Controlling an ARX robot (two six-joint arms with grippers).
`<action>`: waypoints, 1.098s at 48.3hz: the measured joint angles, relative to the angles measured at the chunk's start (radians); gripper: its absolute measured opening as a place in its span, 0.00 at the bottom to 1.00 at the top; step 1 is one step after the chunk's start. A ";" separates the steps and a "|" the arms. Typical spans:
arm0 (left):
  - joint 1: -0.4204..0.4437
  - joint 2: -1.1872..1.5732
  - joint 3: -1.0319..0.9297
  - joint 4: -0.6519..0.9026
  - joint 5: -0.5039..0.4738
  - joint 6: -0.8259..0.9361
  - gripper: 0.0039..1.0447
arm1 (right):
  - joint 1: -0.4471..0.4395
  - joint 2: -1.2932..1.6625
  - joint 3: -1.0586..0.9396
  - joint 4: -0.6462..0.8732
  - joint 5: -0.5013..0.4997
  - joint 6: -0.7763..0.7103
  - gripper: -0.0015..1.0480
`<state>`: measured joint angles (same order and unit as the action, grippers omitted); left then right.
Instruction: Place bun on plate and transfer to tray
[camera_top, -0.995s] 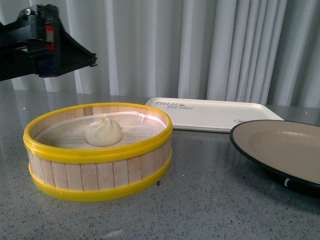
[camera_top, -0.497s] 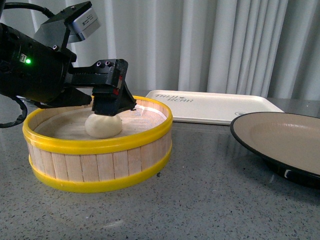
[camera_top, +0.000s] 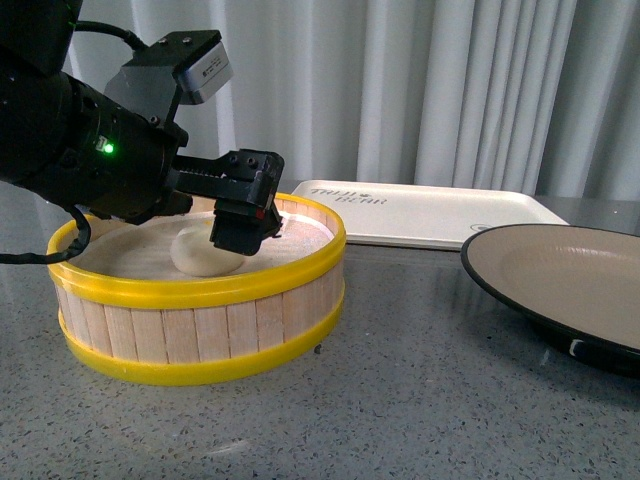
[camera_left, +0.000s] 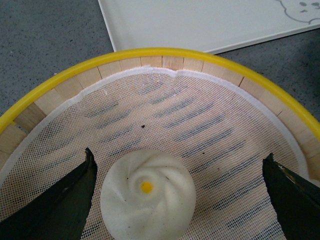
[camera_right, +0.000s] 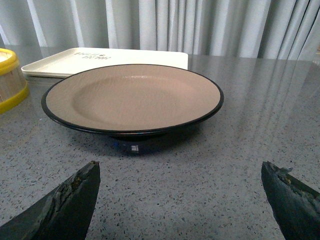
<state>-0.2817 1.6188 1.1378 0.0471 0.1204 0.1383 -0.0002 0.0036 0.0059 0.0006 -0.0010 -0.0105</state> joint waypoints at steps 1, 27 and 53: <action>0.000 0.005 0.002 0.000 -0.001 0.000 0.94 | 0.000 0.000 0.000 0.000 0.000 0.000 0.92; 0.009 0.068 0.045 -0.006 -0.013 -0.016 0.94 | 0.000 0.000 0.000 0.000 0.000 0.000 0.92; 0.033 0.077 0.048 0.000 0.008 -0.038 0.44 | 0.000 0.000 0.000 0.000 0.000 0.000 0.92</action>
<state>-0.2489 1.6955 1.1858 0.0467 0.1287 0.1005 -0.0002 0.0036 0.0059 0.0006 -0.0010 -0.0105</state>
